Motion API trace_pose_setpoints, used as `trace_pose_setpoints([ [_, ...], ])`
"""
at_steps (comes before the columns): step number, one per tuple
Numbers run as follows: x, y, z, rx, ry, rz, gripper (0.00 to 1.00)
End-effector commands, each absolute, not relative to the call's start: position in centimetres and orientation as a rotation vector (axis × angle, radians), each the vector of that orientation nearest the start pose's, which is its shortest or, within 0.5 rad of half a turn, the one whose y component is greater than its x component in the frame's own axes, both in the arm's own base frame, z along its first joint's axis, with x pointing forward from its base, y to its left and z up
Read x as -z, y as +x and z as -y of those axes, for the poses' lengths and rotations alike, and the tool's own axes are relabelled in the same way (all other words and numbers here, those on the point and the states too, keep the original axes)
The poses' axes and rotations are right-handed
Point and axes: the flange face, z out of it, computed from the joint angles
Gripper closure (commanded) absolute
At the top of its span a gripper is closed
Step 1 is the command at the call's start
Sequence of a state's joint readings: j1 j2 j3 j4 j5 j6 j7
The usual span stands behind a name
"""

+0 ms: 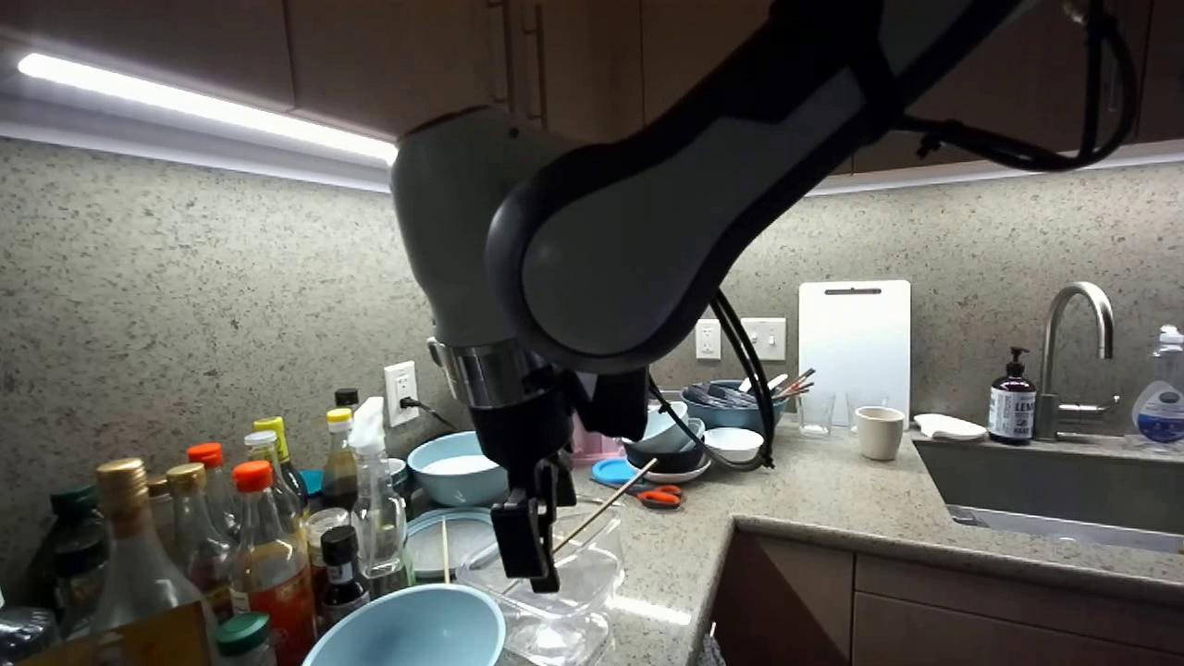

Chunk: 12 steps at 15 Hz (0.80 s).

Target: Unstack the two stacked lunch boxes

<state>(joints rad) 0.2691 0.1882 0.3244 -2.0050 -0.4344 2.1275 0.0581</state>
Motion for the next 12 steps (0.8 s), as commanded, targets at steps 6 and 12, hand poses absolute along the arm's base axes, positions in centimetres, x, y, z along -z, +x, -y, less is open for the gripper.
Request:
trace_pose_setpoints([
  [6,-35.2,52.2,-28.5,0.083,-3.259,1.235,0.00],
  [12,-32.5,55.8,-26.2,-0.079,-3.188,1.302,0.00],
])
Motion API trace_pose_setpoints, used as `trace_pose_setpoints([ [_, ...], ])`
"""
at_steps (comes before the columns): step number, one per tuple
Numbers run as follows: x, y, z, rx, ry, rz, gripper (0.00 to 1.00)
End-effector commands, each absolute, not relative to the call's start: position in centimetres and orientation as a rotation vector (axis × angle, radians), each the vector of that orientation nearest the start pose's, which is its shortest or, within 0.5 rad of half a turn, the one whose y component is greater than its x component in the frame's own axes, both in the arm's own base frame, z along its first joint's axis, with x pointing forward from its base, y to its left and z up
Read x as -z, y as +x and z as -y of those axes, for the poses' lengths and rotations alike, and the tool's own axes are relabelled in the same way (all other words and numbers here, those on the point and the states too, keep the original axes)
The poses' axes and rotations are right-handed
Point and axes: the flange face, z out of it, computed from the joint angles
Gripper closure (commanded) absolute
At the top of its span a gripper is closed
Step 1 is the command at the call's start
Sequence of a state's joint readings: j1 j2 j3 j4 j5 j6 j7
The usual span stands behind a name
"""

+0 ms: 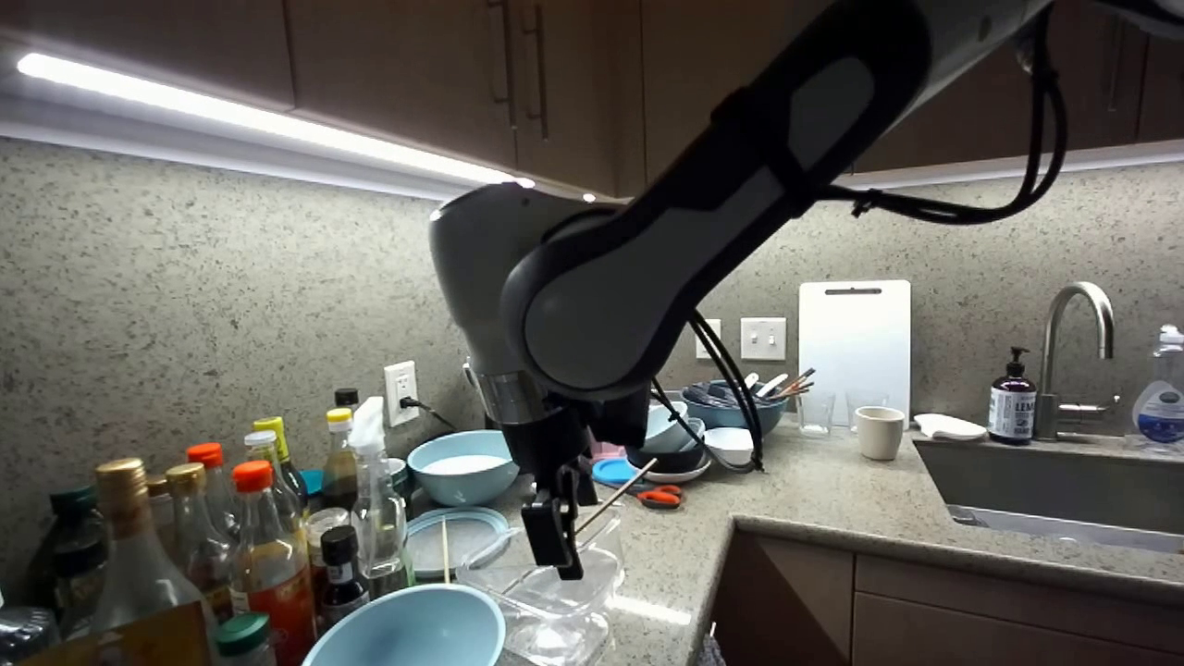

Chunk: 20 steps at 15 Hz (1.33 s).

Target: Unstack the two stacked lunch boxes

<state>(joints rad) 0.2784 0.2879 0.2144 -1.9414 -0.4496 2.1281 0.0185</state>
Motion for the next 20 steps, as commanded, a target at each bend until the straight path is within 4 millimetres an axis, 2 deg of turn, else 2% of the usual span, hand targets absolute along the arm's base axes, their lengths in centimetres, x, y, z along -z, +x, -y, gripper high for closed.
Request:
trace_pose_setpoints([
  [1,-32.0,56.3,-26.4,-0.104,-3.158,1.334,0.00],
  [5,-30.0,57.6,-27.3,-0.238,-3.035,1.448,0.00],
  [6,-29.5,57.7,-27.5,-0.284,-3.013,1.459,0.25],
  [7,-29.1,57.8,-27.7,-0.323,-2.998,1.469,0.26],
  [12,-28.5,58.8,-28.2,-0.439,-2.977,1.462,0.59],
  [17,-29.3,59.7,-28.5,-0.440,-3.009,1.432,0.93],
  [20,-30.4,59.9,-28.6,-0.391,-3.025,1.413,0.98],
])
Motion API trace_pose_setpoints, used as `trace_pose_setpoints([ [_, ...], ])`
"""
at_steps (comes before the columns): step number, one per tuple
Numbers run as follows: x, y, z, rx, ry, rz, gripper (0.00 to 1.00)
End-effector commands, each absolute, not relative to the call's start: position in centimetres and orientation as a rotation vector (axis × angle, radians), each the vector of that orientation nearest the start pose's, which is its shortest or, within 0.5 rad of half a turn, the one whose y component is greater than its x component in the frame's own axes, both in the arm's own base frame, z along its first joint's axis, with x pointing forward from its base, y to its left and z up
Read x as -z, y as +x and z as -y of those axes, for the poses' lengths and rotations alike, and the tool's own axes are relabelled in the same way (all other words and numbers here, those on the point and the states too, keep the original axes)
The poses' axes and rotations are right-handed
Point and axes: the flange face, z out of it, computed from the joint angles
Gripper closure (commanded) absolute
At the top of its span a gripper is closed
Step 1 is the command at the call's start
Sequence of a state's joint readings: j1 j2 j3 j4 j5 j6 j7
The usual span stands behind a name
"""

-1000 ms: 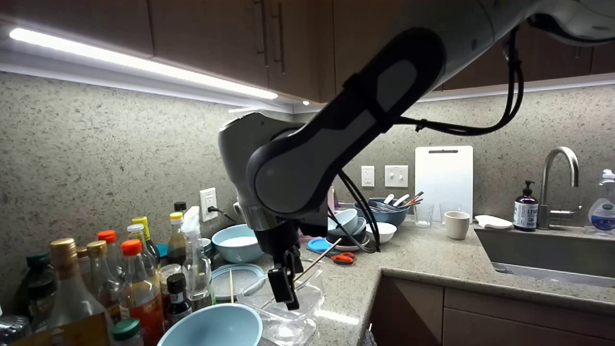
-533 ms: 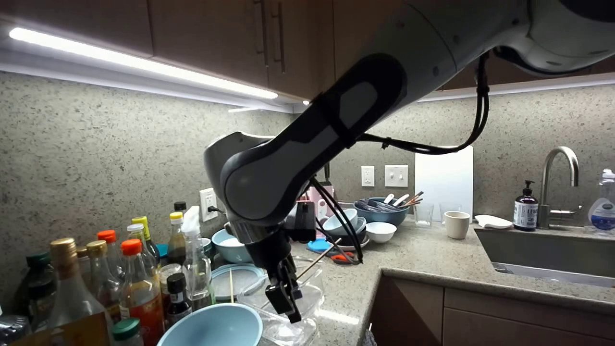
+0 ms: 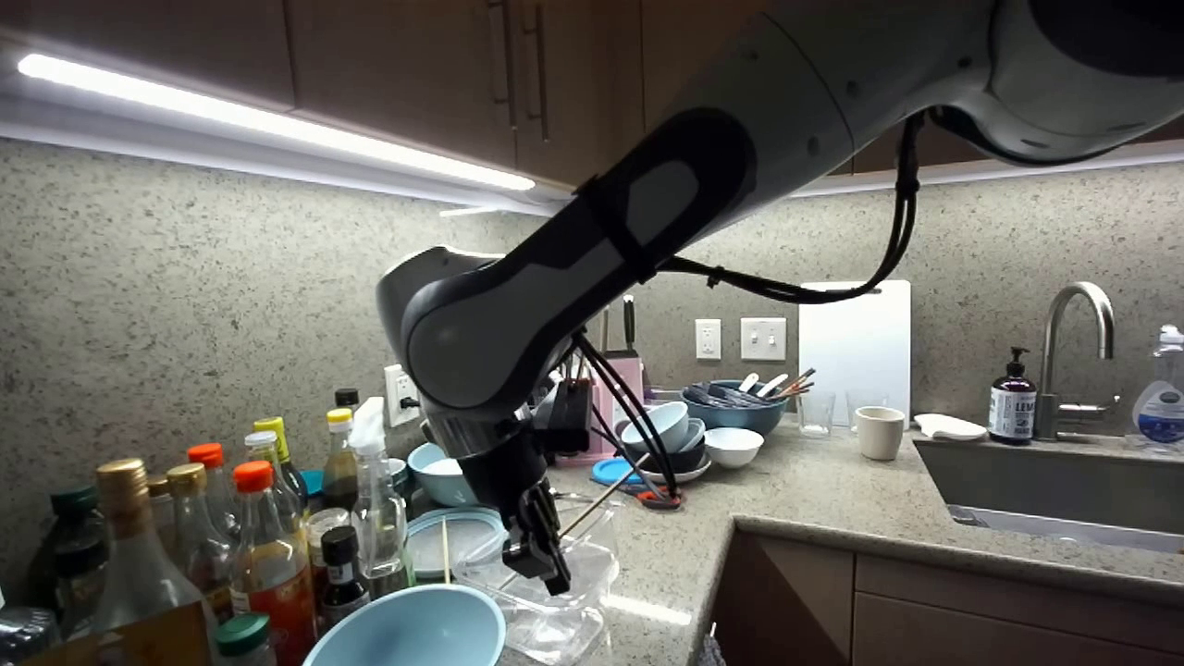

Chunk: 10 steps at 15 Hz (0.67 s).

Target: Unstack the two stacked lunch boxes

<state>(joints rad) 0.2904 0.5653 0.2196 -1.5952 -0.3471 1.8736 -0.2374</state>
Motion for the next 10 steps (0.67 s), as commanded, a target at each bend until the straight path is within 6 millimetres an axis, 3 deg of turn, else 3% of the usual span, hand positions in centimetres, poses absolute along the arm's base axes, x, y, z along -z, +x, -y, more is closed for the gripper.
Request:
trace_pose_setpoints([
  [1,-30.9,59.9,-28.5,-0.378,-3.040,1.391,0.98],
  [6,-33.5,59.4,-28.3,-0.291,-3.135,1.317,0.95],
  [10,-36.3,58.2,-27.7,-0.204,-3.270,1.136,0.95],
])
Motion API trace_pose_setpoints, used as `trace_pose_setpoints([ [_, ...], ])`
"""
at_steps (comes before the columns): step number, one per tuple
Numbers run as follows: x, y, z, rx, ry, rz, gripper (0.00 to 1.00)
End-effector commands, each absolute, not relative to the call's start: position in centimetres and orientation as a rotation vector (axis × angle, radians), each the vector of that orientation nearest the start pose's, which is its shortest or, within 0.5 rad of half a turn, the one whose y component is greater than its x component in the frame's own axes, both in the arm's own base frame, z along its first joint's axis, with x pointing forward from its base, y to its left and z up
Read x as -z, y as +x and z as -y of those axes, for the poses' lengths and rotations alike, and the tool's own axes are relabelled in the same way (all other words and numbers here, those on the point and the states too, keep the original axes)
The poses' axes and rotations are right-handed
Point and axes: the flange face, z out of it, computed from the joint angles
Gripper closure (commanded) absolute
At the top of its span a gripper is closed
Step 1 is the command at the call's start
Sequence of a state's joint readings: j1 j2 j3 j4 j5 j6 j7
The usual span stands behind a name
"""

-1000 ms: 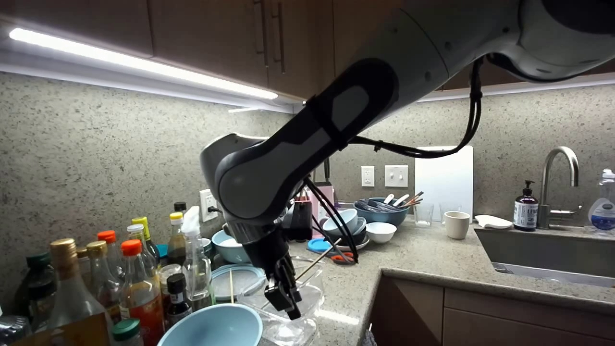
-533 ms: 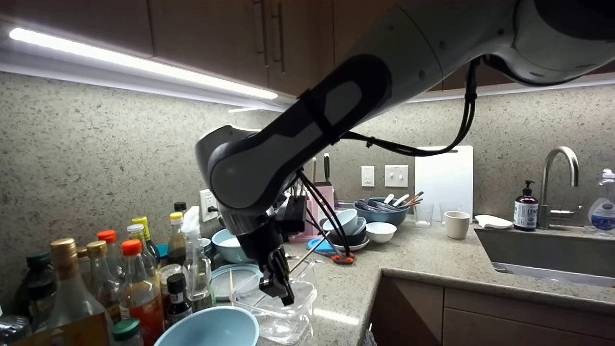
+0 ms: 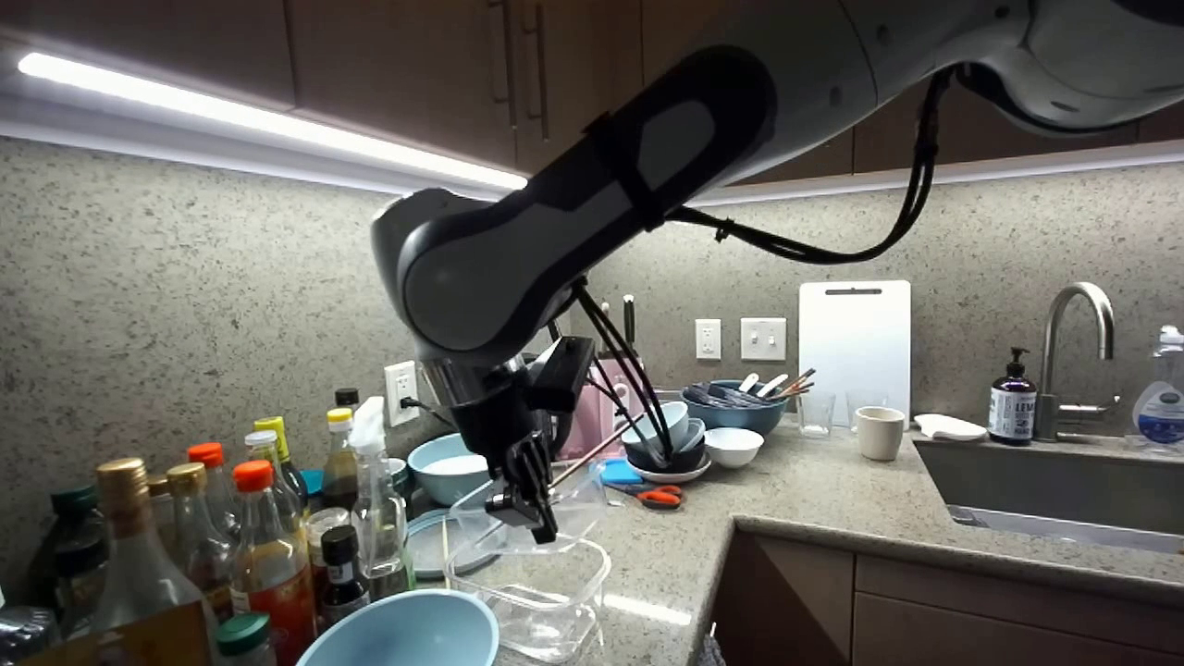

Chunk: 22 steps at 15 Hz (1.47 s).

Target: Unstack the two stacked lunch boxes

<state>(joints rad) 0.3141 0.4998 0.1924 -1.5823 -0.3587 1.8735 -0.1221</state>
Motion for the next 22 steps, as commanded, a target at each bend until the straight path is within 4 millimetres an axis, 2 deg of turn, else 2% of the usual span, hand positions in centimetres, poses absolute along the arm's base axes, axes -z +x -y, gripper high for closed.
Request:
trace_pose_setpoints([
  [1,-36.9,57.7,-27.2,-0.183,-3.307,1.068,0.95],
  [5,-38.2,55.5,-24.4,-0.152,-3.408,0.816,0.95],
  [9,-37.7,53.7,-19.4,-0.178,-3.443,0.774,0.95],
  [11,-37.2,53.5,-17.2,-0.160,-3.421,0.708,0.95],
  [12,-37.0,55.0,-19.1,-0.210,-3.426,0.749,0.92],
  [14,-36.6,54.7,-17.3,-0.199,-3.428,0.714,0.92],
  [17,-36.6,54.5,-17.2,-0.192,-3.425,0.715,0.95],
  [18,-36.2,55.0,-16.8,-0.208,-3.387,0.824,0.95],
  [22,-34.0,57.4,-13.9,-0.308,-3.296,1.040,0.95],
])
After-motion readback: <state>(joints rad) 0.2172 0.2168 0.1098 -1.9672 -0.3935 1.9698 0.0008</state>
